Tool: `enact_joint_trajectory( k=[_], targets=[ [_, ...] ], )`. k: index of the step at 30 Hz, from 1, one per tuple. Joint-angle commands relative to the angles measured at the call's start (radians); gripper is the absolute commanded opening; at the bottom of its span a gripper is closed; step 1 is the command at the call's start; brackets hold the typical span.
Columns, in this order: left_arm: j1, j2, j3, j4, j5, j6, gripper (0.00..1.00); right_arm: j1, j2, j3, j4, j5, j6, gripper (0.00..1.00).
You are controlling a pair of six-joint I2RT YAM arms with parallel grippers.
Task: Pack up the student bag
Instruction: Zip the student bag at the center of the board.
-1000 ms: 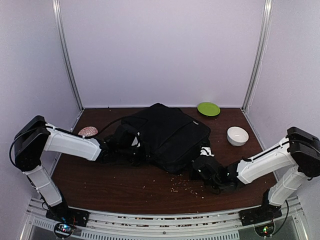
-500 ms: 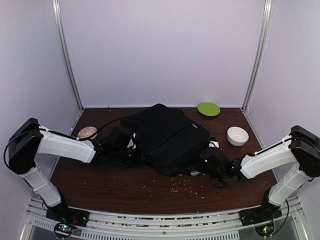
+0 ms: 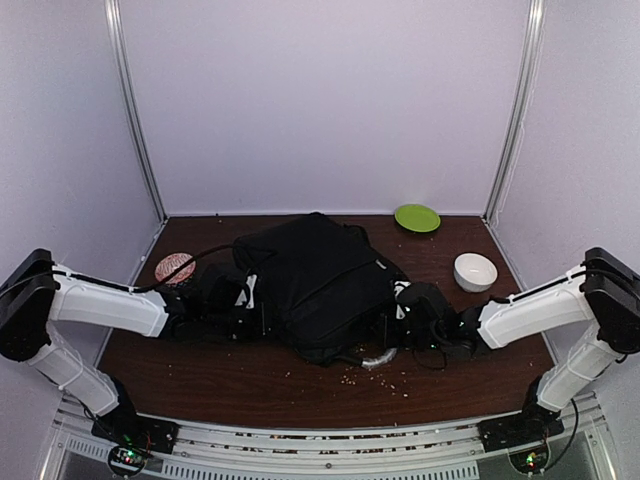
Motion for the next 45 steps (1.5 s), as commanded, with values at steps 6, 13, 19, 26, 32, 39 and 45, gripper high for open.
enact_joint_trajectory(
  k=[6, 13, 19, 26, 32, 39, 45],
  targets=[
    [0.100, -0.174, -0.033, -0.240, -0.115, 0.149, 0.00, -0.002, -0.300, 0.061, -0.249, -0.193, -0.139, 0.70],
    [0.143, -0.276, -0.062, -0.356, -0.218, 0.182, 0.00, -0.109, -0.301, 0.074, -0.155, -0.061, -0.008, 0.71],
    [0.186, -0.249, -0.062, -0.353, -0.222, 0.195, 0.00, -0.148, -0.095, 0.181, -0.081, -0.133, 0.076, 0.70],
    [0.244, -0.114, 0.036, -0.278, -0.127, 0.224, 0.00, -0.147, 0.017, 0.165, 0.046, -0.259, 0.155, 0.38],
    [0.266, 0.060, 0.230, -0.275, -0.045, 0.310, 0.00, -0.122, 0.000, 0.106, 0.083, -0.317, 0.216, 0.04],
    [0.277, 0.218, 0.481, -0.272, 0.003, 0.408, 0.00, -0.056, -0.055, 0.086, 0.112, -0.305, 0.262, 0.00],
    [0.276, 0.275, 0.665, -0.375, -0.028, 0.478, 0.12, -0.047, -0.081, 0.161, 0.028, -0.244, 0.197, 0.13]
  ],
)
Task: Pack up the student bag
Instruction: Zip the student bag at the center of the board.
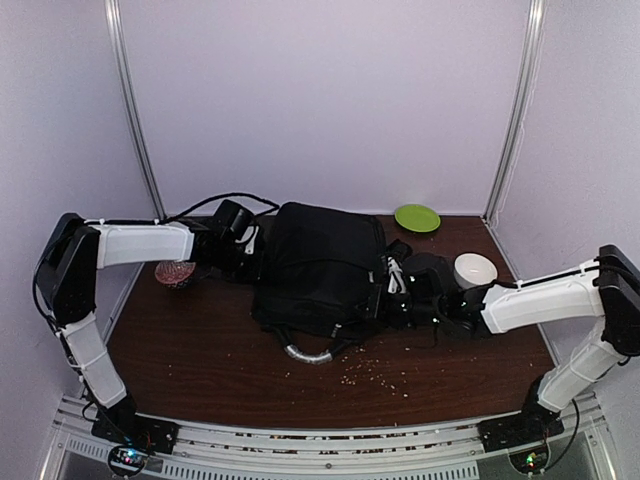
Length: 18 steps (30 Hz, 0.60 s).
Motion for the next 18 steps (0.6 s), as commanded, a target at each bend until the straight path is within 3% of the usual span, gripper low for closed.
enact_joint_trajectory(
  k=[1, 3, 4, 6, 10, 18],
  targets=[
    [-0.008, -0.067, 0.092, 0.125, 0.003, 0.068, 0.34, 0.005, -0.068, 0.050, -0.069, 0.069, -0.056, 0.25],
    [-0.008, -0.153, 0.014, 0.156, -0.016, 0.039, 0.70, 0.010, -0.124, 0.033, -0.096, 0.121, -0.083, 0.44],
    [-0.008, -0.195, -0.020, 0.152, -0.030, 0.025, 0.82, 0.011, -0.151, 0.018, -0.114, 0.146, -0.095, 0.50],
    [-0.011, -0.295, -0.088, 0.125, -0.069, -0.003, 0.96, 0.012, -0.203, -0.022, -0.140, 0.202, -0.109, 0.57],
    [-0.039, -0.512, -0.271, 0.102, -0.173, -0.106, 0.98, 0.000, -0.266, -0.103, -0.173, 0.318, -0.078, 0.65],
    [-0.180, -0.770, -0.555, 0.113, -0.355, -0.329, 0.98, -0.045, -0.165, -0.084, -0.125, 0.392, 0.153, 0.68]
  ],
)
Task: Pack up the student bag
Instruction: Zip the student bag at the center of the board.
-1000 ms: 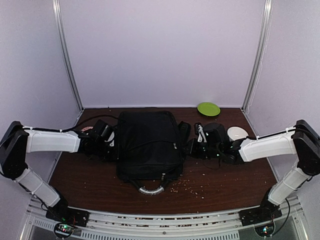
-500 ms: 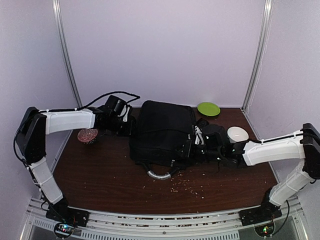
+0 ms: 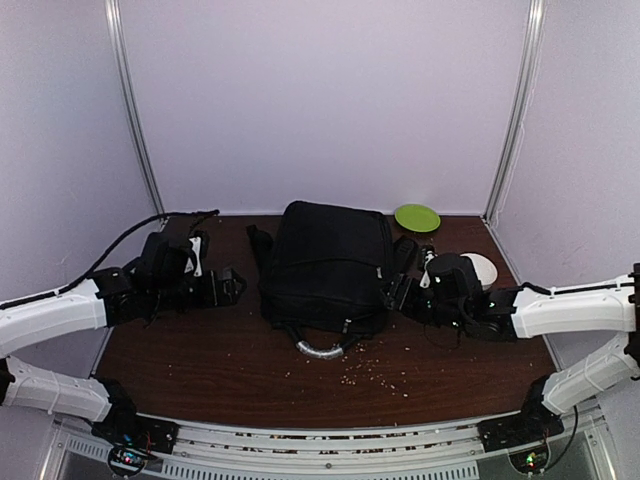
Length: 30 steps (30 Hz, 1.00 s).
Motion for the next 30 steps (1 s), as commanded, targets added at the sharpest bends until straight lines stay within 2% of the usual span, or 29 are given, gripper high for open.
enact_joint_trajectory(
  k=[1, 6, 9, 11, 12, 14, 16, 17, 20, 22, 25, 30],
  targets=[
    [-0.058, -0.097, -0.095, 0.014, -0.132, -0.143, 0.98, -0.029, 0.060, -0.002, 0.072, 0.084, 0.170, 0.68],
    [-0.062, -0.140, -0.147, 0.023, -0.099, -0.171, 0.98, -0.038, 0.221, 0.080, 0.153, -0.002, 0.223, 0.63],
    [-0.064, -0.155, -0.156, 0.008, -0.097, -0.181, 0.96, -0.030, 0.290, 0.112, 0.235, -0.059, 0.264, 0.43],
    [-0.066, -0.193, -0.172, 0.005, -0.108, -0.197, 0.96, -0.006, 0.308, 0.140, 0.256, -0.041, 0.279, 0.25],
    [-0.066, -0.213, -0.185, 0.008, -0.112, -0.204, 0.95, 0.009, 0.312, 0.180, 0.244, -0.038, 0.272, 0.20],
    [-0.066, -0.249, -0.205, 0.011, -0.118, -0.208, 0.95, 0.044, 0.319, 0.258, 0.189, -0.025, 0.245, 0.15],
    [-0.066, -0.271, -0.214, 0.001, -0.122, -0.210, 0.95, 0.079, 0.324, 0.311, 0.153, -0.024, 0.227, 0.17],
    [-0.066, -0.275, -0.216, -0.006, -0.126, -0.208, 0.95, 0.091, 0.325, 0.324, 0.144, -0.025, 0.222, 0.21],
    [-0.066, -0.267, -0.223, -0.009, -0.134, -0.206, 0.95, 0.114, 0.331, 0.331, 0.135, -0.056, 0.222, 0.45],
    [-0.066, -0.246, -0.227, 0.004, -0.132, -0.206, 0.96, 0.119, 0.320, 0.300, 0.128, -0.057, 0.204, 0.53],
    [-0.066, -0.204, -0.218, 0.027, -0.125, -0.196, 0.97, 0.120, 0.271, 0.219, 0.102, -0.029, 0.154, 0.57],
    [-0.054, -0.107, -0.157, 0.048, -0.111, -0.151, 0.98, 0.157, 0.137, 0.076, 0.048, 0.049, 0.021, 0.58]
  ],
)
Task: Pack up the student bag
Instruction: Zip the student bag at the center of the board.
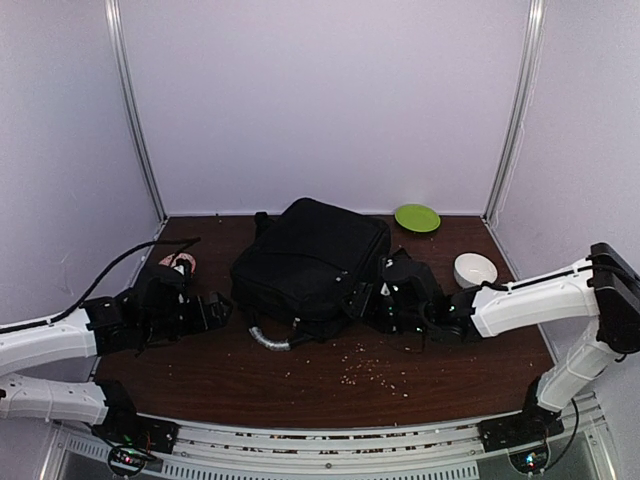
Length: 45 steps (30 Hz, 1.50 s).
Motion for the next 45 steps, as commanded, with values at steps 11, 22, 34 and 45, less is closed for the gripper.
enact_joint_trajectory(
  k=[11, 22, 34, 45],
  targets=[
    [0.148, 0.333, 0.170, 0.255, 0.201, 0.004, 0.98, -0.042, -0.146, -0.179, 0.194, 0.086, -0.019, 0.58],
    [0.210, 0.503, 0.189, 0.401, 0.340, -0.090, 0.96, -0.096, 0.175, -0.150, 0.392, 0.010, 0.156, 0.46],
    [0.234, 0.469, 0.229, 0.335, 0.251, 0.011, 0.97, 0.067, -0.070, -0.228, 0.168, 0.155, -0.135, 0.57],
    [0.253, 0.615, 0.333, 0.344, 0.320, 0.045, 0.74, 0.161, 0.065, 0.016, 0.105, 0.072, -0.151, 0.56]
  ],
)
